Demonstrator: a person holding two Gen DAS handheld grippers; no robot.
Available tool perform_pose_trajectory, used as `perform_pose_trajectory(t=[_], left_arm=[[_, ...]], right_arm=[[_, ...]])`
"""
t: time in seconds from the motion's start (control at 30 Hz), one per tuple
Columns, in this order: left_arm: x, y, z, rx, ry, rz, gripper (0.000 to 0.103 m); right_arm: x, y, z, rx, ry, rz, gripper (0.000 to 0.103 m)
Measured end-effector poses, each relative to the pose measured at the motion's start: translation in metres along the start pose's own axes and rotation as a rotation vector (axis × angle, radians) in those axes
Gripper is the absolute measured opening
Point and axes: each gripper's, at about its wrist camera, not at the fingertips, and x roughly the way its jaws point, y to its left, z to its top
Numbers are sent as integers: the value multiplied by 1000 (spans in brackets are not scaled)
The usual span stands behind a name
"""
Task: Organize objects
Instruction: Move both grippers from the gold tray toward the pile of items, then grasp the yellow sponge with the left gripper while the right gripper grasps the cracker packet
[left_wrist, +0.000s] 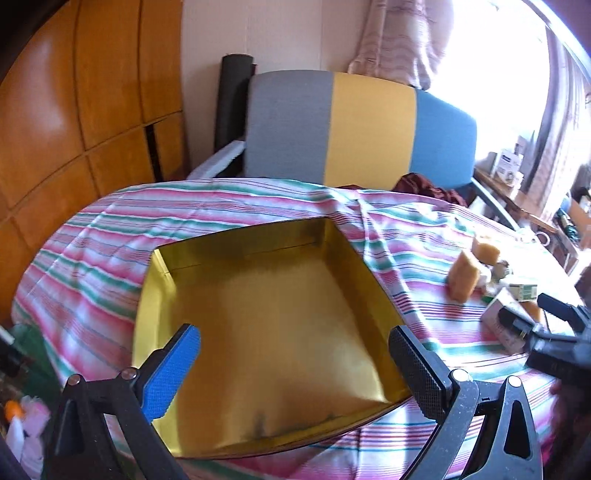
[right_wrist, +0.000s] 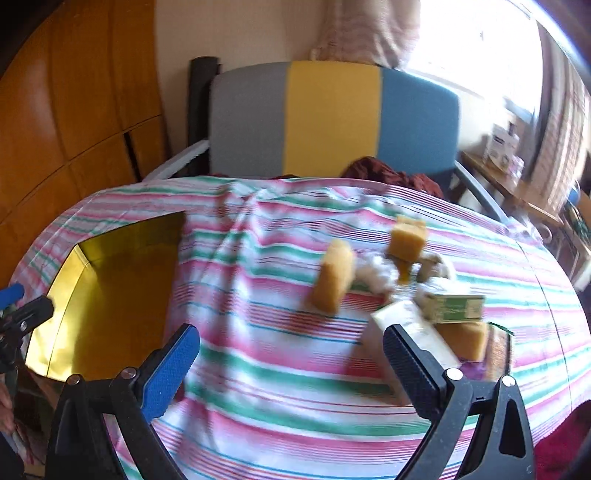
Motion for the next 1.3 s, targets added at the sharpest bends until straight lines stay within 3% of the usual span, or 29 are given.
perform_pose_trajectory(t=[0.23, 0.47, 0.57, 0.8, 1.2, 1.3], left_arm=[[10, -45, 13, 104, 24, -112, 103], [32, -112, 22, 256, 46, -181, 101], [48, -136, 26, 295, 66, -203, 96], [87, -183, 28, 352, 115, -246, 96], [154, -241, 42, 412, 168, -280, 81], [175, -252, 44, 414, 203, -285, 61]], right_arm=[[4, -102, 6, 127, -23, -140, 102], [9, -186, -13, 462, -24, -175, 102], [3, -198, -15, 522, -43, -201, 102], [-3, -210, -17, 587, -53, -186, 102], [-4, -231, -28, 705, -50, -139, 102], [-7, -239, -31, 735, -64, -151, 102]])
